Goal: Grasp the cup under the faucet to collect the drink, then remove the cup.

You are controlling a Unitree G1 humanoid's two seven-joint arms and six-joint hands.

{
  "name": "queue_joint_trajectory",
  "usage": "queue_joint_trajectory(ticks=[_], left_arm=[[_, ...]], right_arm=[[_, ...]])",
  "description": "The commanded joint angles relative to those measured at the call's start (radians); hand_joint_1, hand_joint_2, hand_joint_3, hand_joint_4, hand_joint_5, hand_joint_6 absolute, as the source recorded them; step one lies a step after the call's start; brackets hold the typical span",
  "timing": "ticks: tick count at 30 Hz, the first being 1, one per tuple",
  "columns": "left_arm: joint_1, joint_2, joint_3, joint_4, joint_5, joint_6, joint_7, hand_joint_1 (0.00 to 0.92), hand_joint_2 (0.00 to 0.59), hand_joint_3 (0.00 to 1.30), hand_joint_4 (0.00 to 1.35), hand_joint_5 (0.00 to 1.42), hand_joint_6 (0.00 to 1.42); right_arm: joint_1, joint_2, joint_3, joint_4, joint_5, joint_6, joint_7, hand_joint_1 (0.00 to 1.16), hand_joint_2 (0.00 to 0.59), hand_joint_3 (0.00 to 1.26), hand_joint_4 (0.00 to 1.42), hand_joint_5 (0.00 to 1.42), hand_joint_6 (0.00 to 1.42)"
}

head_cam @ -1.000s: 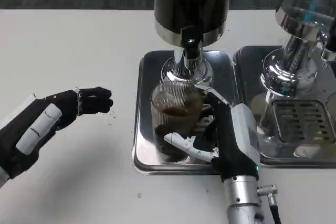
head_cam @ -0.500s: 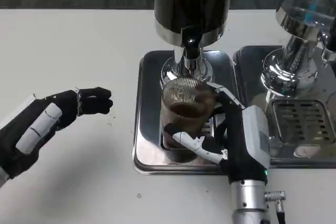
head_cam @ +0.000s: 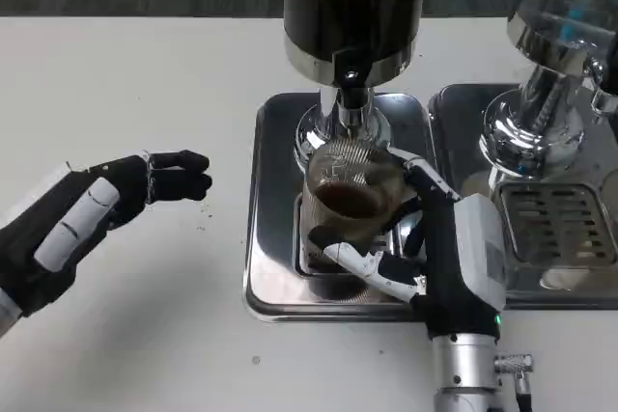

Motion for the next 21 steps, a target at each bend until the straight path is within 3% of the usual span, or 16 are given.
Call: queue_joint_trajectory(ticks=[1, 21], left_arm=[[-0.012, 0.008, -0.004, 0.02, 0.014, 0.0, -0.007, 0.0, 0.194, 0.36, 0.34, 0.31, 0.19], [-0.016, 0.001, -0.017, 0.025, 0.037, -0.044, -0.008, 0.0, 0.193, 0.34, 0.29, 0.27, 0.19]], right_arm=[[0.019, -0.008, -0.004, -0.041, 0.004, -0.019, -0.005, 0.72, 0.222, 0.58, 0.69, 0.85, 1.19], [0.121, -0.052, -0.025, -0.215, -0.011, 0.005, 0.026, 0.72, 0.222, 0.61, 0.72, 0.89, 1.21]])
